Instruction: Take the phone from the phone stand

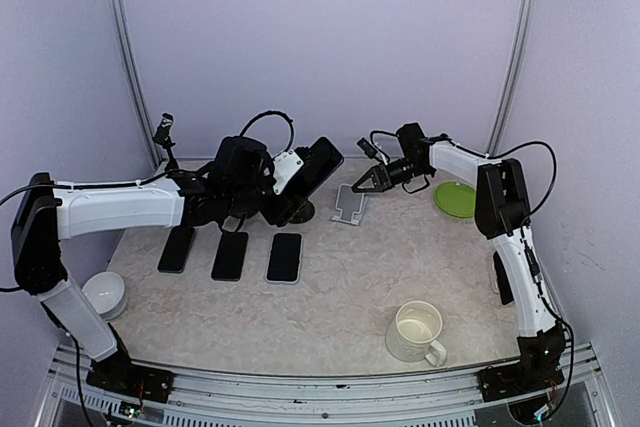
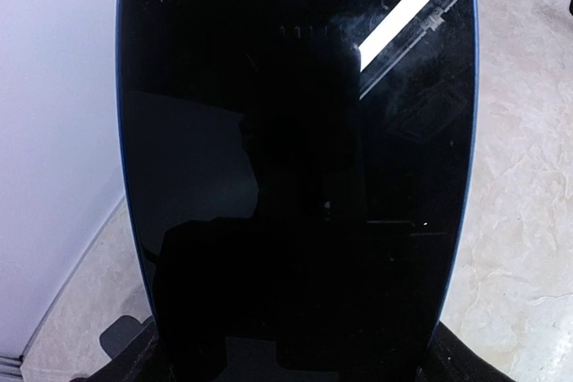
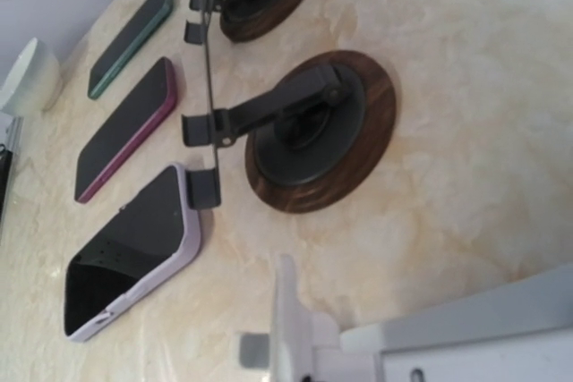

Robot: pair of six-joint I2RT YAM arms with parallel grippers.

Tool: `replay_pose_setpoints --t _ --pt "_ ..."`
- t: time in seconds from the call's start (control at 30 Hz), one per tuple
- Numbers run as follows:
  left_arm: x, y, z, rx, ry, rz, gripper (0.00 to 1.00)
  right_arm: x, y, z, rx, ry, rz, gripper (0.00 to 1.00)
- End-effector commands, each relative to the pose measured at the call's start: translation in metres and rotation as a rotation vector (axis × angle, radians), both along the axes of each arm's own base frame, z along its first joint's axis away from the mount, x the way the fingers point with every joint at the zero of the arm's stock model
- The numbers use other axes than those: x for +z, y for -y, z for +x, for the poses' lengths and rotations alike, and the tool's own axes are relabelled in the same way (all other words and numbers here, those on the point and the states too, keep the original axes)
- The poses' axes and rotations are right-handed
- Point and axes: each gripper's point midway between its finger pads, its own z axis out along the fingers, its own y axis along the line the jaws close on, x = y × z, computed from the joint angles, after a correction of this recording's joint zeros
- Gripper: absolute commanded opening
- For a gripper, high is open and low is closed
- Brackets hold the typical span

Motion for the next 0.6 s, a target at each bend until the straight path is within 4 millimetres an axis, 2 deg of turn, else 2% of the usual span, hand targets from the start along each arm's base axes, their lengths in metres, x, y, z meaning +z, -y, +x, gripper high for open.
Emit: replay_pose_setpoints --t 0.0,0.1,0.27,0.4,0.57 --pt "0.022 0.008 0.002 0.027 -0.017 -0.128 0.31 0.006 0.006 0.016 -0.009 0.033 0.059 0.00" --pt "0.018 0.009 0.000 0.044 -0.044 -0.146 0.31 0.004 0.007 0.018 -0.014 0.029 0.063 0.08" --pt "0.012 0.009 -0.001 0.069 -0.088 -0.155 0.31 0.001 0.009 0.020 -0.037 0.016 0.041 0.39" --pt "0.013 0.015 -0.006 0.062 -0.128 -0.180 0.32 0.009 0.012 0.024 -0.062 0.035 0.017 0.45" --pt "0.012 0.030 -0.023 0.071 -0.178 -0.203 0.32 0.038 0.017 0.028 -0.102 0.085 0.007 0.54"
